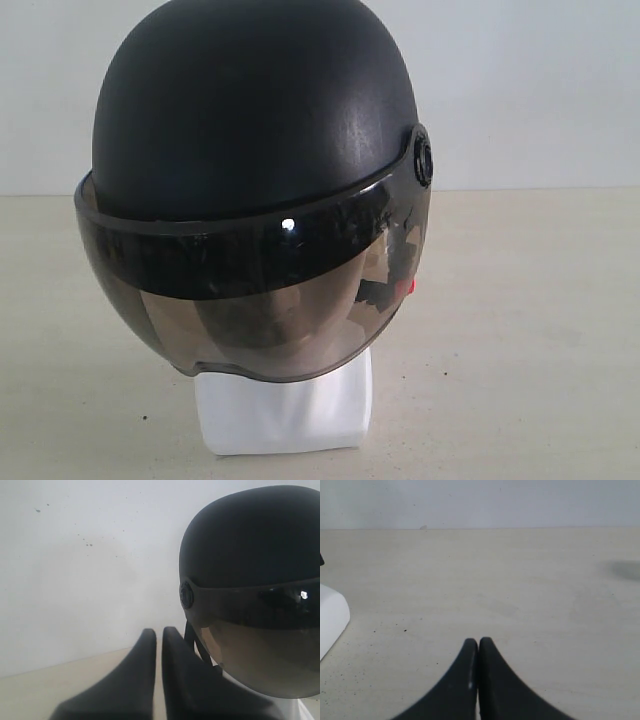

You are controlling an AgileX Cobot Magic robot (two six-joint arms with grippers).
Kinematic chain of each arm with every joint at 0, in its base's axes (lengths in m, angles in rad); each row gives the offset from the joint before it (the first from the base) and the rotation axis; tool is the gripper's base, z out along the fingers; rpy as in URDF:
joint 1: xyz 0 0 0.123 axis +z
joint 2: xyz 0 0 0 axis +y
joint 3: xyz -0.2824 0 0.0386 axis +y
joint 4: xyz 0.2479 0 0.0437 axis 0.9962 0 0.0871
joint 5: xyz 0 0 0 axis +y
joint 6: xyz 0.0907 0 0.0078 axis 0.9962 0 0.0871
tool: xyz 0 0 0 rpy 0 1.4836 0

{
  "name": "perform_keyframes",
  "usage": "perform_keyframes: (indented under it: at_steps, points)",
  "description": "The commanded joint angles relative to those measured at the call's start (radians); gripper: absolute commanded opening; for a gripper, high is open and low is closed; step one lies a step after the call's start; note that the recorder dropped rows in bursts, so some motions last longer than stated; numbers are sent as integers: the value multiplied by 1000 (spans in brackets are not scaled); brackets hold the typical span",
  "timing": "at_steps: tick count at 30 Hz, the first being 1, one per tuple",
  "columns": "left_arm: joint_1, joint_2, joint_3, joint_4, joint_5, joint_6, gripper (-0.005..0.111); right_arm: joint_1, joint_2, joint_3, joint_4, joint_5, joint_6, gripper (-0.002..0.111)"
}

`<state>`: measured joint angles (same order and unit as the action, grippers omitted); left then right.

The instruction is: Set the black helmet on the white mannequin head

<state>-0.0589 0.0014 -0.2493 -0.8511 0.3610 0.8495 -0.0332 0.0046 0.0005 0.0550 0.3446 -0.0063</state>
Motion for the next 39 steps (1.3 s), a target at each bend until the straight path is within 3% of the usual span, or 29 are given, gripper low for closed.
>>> perform_keyframes:
  at_steps: [1,7,11,24,28,39]
  points:
    - [4,-1,3,-1,1,1,4,-5,-5,0,-7,-3,-1,0]
    - [4,-1,7,-27,-17,-21,4,-5,-5,0,-7,-11,-1,0]
    - [4,-1,26,-9,0,-230,4,-5,-5,0,-9,-11,-1,0]
    - [4,-1,172,646,-12,-707,4,-5,-5,0,-9,-11,-1,0]
    - [4,-1,233,741,-25,-891,4,-5,-5,0,-9,-11,-1,0]
    - [4,-1,249,819,-74,-796,4,-5,-5,0,-9,-11,-1,0]
